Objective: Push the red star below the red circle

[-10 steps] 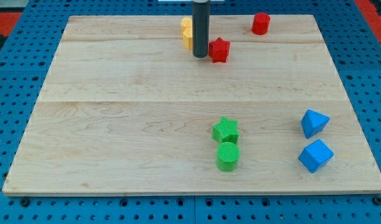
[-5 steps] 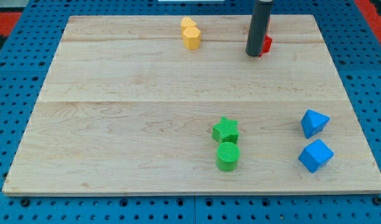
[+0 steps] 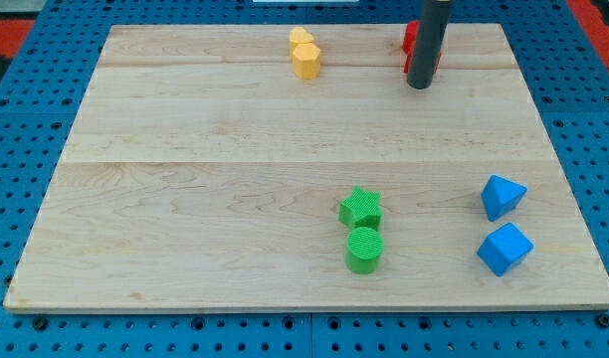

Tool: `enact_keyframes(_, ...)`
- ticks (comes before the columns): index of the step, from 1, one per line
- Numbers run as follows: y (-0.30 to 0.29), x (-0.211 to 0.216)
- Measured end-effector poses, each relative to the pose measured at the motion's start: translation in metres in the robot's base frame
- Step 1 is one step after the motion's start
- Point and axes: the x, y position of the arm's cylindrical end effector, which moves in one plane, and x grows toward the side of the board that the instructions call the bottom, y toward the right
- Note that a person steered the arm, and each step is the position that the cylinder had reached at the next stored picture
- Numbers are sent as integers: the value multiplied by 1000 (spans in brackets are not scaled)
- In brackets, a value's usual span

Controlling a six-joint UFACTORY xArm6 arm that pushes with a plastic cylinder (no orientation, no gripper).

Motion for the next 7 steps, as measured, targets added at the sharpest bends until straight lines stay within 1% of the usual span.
enact_keyframes(2, 10, -19)
enact_keyframes(4, 9, -19)
enact_keyframes(5, -15, -16)
enact_keyframes(7, -17, -10)
